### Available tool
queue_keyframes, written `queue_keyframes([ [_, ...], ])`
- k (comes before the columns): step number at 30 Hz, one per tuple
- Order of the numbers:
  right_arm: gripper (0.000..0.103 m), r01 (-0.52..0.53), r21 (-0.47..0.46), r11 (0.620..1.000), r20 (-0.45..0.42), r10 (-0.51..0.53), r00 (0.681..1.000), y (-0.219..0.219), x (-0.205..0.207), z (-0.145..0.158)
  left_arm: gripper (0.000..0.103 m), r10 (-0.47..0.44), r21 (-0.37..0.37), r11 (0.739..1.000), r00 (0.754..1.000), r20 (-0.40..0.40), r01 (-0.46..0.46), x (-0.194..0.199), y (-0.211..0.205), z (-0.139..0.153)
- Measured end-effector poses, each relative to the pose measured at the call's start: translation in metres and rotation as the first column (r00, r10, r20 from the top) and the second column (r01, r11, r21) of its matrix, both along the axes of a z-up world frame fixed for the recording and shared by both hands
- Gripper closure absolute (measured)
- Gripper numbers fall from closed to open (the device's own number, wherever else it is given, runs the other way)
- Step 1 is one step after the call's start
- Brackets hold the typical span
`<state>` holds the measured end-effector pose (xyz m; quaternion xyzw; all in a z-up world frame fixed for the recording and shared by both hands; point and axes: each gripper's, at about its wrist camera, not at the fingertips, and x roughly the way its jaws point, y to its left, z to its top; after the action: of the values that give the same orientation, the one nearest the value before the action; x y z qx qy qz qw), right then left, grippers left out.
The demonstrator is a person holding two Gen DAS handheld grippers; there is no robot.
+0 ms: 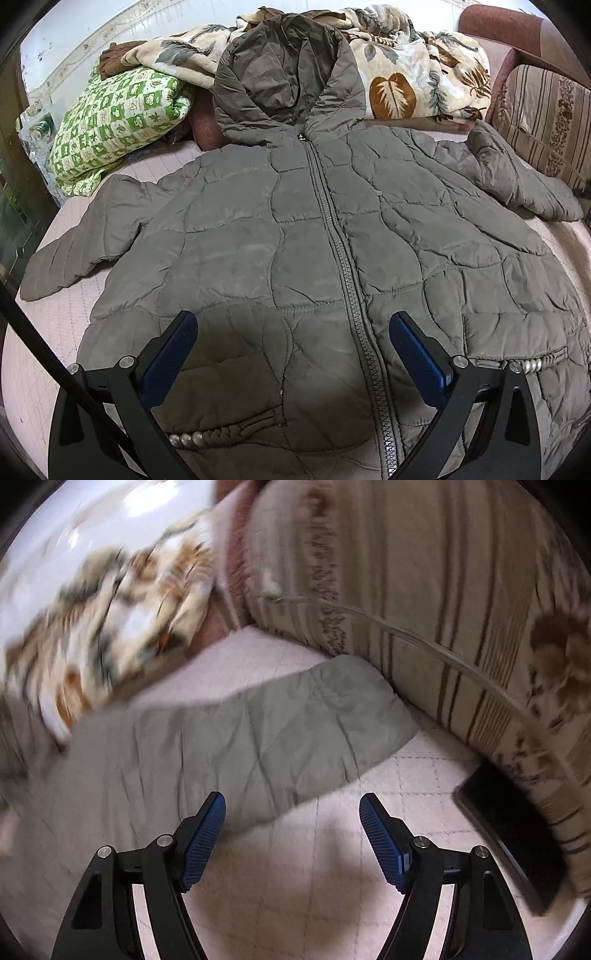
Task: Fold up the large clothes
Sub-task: 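Move the right tool to the cuff of the sleeve beside it, then close the right gripper on the sleeve cuff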
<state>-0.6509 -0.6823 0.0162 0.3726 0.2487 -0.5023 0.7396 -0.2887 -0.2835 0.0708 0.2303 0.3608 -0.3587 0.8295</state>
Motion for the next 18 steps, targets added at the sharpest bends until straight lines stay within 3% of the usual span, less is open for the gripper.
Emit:
queue_keyframes([
  [2, 0.028, 0.029, 0.027, 0.999, 0.085, -0.031, 0.996, -0.014, -0.013, -0.001, 0.0, 0.0, 0.0, 1.0, 1.0, -0.008, 0.0, 0.001, 0.0, -0.001],
  [4, 0.043, 0.056, 0.071, 0.996, 0.165, -0.067, 0.984, -0.028, -0.026, -0.008, 0.0, 0.001, 0.002, 1.0, 1.0, -0.018, -0.001, 0.002, 0.0, -0.001],
  [6, 0.043, 0.091, 0.102, 0.991, 0.21, -0.111, 0.971, -0.038, -0.037, -0.017, 0.0, 0.0, 0.005, 1.0, 1.0, -0.024, 0.0, 0.004, 0.0, -0.003],
  [12, 0.043, 0.173, 0.189, 0.967, 0.236, -0.216, 0.947, -0.064, -0.052, -0.047, 0.0, -0.008, 0.026, 1.0, 0.999, -0.032, 0.009, 0.005, -0.003, -0.009],
  [17, 0.043, 0.196, 0.168, 0.966, 0.247, -0.234, 0.94, -0.078, -0.048, -0.051, 0.0, -0.015, 0.04, 0.999, 0.999, -0.038, 0.016, 0.005, -0.006, -0.013],
  [18, 0.048, 0.198, 0.157, 0.967, 0.258, -0.234, 0.937, -0.081, -0.047, -0.052, 0.0, -0.016, 0.043, 0.999, 0.999, -0.039, 0.017, 0.005, -0.007, -0.014],
])
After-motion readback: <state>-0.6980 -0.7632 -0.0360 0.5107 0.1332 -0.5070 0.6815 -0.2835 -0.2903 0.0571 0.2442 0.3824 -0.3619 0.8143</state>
